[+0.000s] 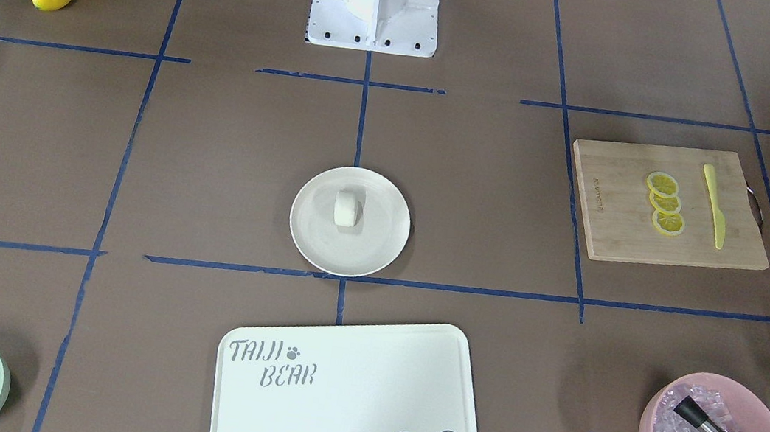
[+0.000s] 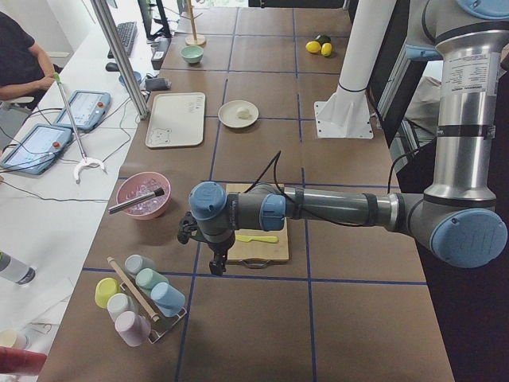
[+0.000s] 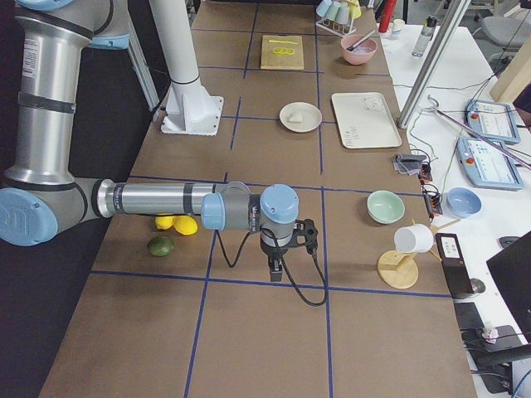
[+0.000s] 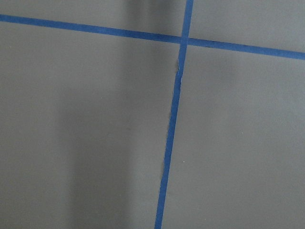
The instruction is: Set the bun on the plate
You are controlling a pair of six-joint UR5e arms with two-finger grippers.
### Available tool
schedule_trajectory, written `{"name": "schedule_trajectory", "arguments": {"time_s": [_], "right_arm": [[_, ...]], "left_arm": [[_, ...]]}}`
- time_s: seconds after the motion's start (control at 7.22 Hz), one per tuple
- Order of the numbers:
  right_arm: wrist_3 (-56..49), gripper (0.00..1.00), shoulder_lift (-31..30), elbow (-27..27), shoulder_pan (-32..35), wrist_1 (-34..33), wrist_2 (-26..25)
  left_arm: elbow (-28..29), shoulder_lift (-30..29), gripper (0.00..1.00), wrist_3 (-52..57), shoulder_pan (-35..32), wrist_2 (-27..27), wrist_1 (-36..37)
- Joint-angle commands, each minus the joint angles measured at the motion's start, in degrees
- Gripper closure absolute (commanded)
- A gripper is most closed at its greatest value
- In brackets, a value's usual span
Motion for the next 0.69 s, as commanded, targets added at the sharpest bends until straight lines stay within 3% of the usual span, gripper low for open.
{"name": "schedule_trajectory", "arguments": {"time_s": [0.0, 0.55], "right_arm": [[-0.2, 0.0, -0.1, 0.0, 0.1, -0.1, 0.6], [-0.3, 0.0, 0.0, 0.0, -0.4, -0.1, 0.6]], "left_arm": [[-0.1, 0.0, 0.0, 0.1, 0.1, 0.0, -1.2], [-0.7, -0.3, 0.0, 0.1, 0.1, 0.1, -1.4]]}}
